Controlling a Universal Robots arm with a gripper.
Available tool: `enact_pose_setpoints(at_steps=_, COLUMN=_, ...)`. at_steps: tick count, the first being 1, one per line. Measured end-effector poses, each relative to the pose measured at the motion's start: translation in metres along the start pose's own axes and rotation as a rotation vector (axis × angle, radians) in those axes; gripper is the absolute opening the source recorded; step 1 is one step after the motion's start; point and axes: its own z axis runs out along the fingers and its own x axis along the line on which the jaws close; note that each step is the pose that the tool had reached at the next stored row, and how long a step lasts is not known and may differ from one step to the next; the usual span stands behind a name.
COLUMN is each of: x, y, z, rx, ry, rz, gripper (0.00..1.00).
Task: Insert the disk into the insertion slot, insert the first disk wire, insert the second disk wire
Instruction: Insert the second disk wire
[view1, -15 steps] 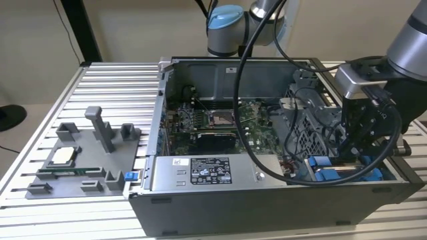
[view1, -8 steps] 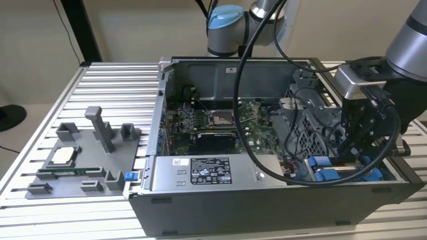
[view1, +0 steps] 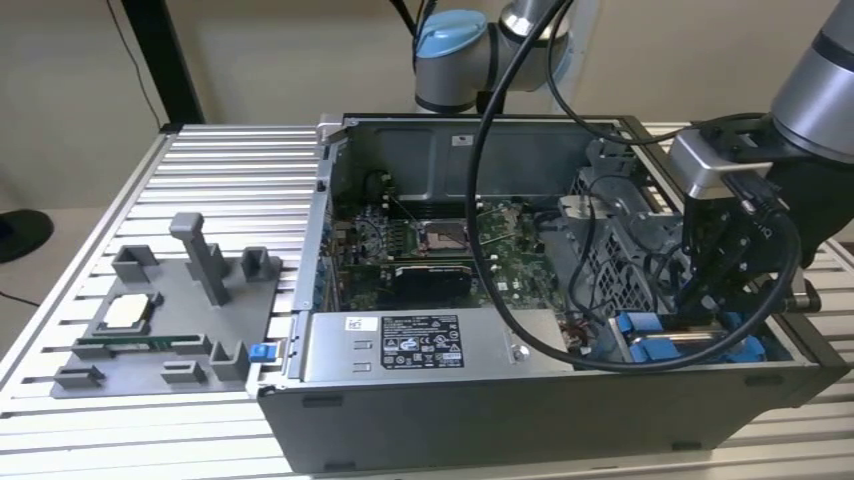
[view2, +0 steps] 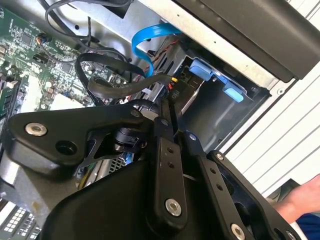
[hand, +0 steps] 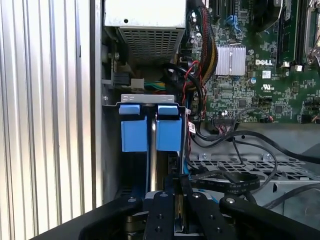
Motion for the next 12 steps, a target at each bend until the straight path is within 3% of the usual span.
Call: enact_pose_setpoints(at_steps=12, x=-0.0001, y=0.0, z=-0.0012, rx=0.0, ry=0.001, rz=0.001, gripper=0.0)
